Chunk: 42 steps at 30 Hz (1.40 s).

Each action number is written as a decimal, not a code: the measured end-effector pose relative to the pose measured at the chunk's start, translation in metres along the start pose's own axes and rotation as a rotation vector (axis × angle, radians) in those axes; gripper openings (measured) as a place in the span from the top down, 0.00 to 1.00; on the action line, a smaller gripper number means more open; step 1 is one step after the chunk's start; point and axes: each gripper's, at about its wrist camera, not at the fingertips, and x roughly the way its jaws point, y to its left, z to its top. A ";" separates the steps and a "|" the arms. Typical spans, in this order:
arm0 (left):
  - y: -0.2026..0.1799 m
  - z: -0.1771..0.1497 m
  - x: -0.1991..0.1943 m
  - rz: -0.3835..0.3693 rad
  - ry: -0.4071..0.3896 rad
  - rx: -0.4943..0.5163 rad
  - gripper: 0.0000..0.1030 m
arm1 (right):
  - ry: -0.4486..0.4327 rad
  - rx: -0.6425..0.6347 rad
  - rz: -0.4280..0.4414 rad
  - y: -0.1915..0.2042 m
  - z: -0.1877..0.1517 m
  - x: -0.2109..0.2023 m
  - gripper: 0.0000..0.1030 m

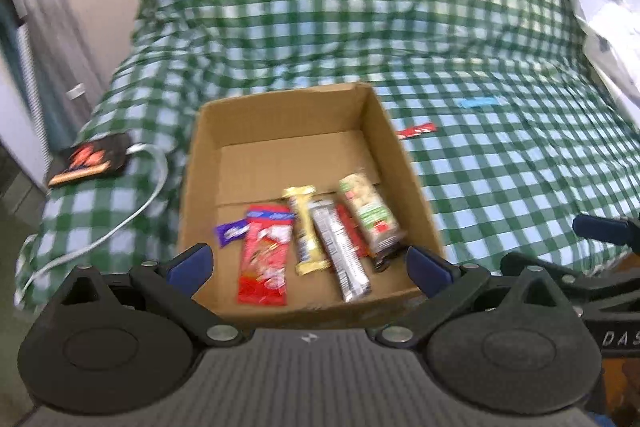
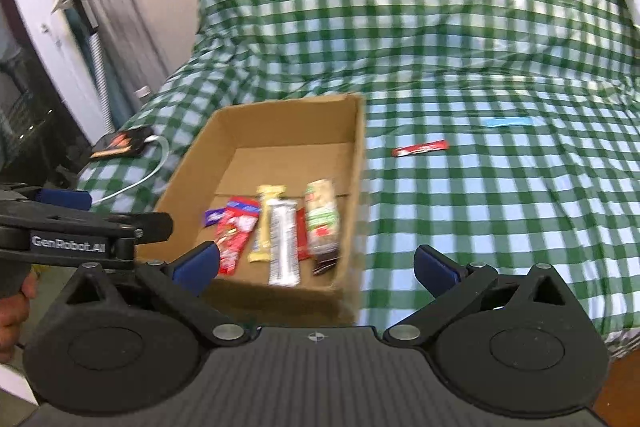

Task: Organize snacks
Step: 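Move both tools toward the red stick pack and light-blue stick pack, then grasp the red stick pack with the left tool while the right grasps the blue stick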

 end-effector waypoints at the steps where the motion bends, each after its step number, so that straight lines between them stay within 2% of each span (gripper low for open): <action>1: -0.007 0.008 0.006 -0.013 0.008 0.015 0.00 | -0.005 0.005 -0.011 -0.009 0.003 0.001 0.01; 7: -0.059 0.066 0.052 -0.082 0.046 0.128 0.00 | -0.048 0.007 -0.139 -0.087 0.028 0.011 0.01; 10: -0.092 0.098 0.088 -0.107 0.073 0.191 0.00 | -0.073 -0.041 -0.216 -0.134 0.048 0.027 0.01; 12: -0.118 0.119 0.118 -0.117 0.105 0.230 0.00 | -0.071 -0.082 -0.238 -0.166 0.062 0.044 0.01; 15: -0.152 0.143 0.165 -0.148 0.142 0.267 0.00 | -0.067 -0.122 -0.265 -0.216 0.084 0.081 0.01; 19: -0.186 0.166 0.249 -0.172 0.254 0.276 0.00 | -0.063 -0.155 -0.285 -0.275 0.110 0.147 0.01; 23: -0.201 0.180 0.323 -0.132 0.321 0.294 0.00 | -0.028 -0.212 -0.302 -0.312 0.126 0.219 0.01; 27: -0.201 0.193 0.383 -0.119 0.356 0.325 0.00 | 0.021 -0.291 -0.273 -0.336 0.137 0.285 0.01; 32: -0.206 0.200 0.440 -0.118 0.436 0.388 0.00 | 0.085 -0.320 -0.176 -0.356 0.156 0.349 0.01; 35: -0.212 0.200 0.457 -0.142 0.467 0.439 0.00 | 0.121 -0.366 -0.128 -0.357 0.164 0.373 0.01; 38: -0.208 0.206 0.464 -0.196 0.476 0.420 0.00 | 0.128 -0.412 -0.093 -0.356 0.169 0.389 0.01; 41: -0.199 0.211 0.470 -0.238 0.504 0.354 0.07 | 0.153 -0.360 -0.058 -0.362 0.179 0.398 0.01; 42: -0.196 0.213 0.469 -0.237 0.491 0.344 0.14 | 0.157 -0.337 -0.050 -0.365 0.180 0.399 0.03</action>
